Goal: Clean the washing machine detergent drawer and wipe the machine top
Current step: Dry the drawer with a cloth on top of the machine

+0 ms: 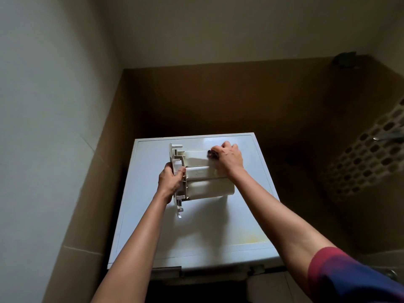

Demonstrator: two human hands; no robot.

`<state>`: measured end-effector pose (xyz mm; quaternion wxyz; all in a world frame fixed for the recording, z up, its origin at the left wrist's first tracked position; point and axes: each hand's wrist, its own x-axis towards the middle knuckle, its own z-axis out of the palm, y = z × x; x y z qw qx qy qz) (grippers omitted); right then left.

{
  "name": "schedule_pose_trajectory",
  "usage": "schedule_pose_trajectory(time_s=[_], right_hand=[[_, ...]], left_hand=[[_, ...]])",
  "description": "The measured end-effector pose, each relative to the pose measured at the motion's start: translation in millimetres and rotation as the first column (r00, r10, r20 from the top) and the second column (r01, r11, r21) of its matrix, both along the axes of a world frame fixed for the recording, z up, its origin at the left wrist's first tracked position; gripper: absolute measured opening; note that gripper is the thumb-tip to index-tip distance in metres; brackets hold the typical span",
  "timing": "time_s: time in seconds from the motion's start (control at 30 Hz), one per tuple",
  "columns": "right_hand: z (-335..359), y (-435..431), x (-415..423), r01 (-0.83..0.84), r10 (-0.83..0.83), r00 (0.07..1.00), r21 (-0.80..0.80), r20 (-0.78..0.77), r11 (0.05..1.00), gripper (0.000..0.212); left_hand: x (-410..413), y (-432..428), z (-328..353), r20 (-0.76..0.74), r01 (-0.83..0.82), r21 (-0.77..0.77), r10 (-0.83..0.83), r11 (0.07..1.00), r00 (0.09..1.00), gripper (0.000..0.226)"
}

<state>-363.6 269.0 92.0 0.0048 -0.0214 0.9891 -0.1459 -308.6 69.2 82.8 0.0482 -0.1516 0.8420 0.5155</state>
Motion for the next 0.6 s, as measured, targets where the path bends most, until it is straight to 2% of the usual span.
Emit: schedule_pose_trajectory(time_s=[0.17,0.27,0.43,0.6], right_hand=[[-17.4,47.2,13.9,0.251,-0.246,0.948,-0.002,0.2,0.968,0.027],[-17.6,45.5,23.7,0.303,-0.282,0.947,-0.135,0.15,0.943,0.036],[-12.0,28.2,37.0,0.269,-0.276,0.961,-0.282,0.018,0.921,0.04],[-20.1,27.1,49.3,0.296,-0.306,0.951,-0.389,0.038,0.872,0.035]], left_hand=[[0.1,-5.0,-4.7,0.007,-0.04,-0.02,0.04,0.999,0.999,0.033],[-1.3,-6.1,-6.9,0.025,-0.08,-0.003,0.08,0.997,0.997,0.035],[2.8,-7.9,-15.8,0.11,-0.178,0.039,0.173,0.983,0.979,0.036],[8.6,-16.5,-24.6,0.257,-0.334,0.188,0.282,0.924,0.924,0.039]])
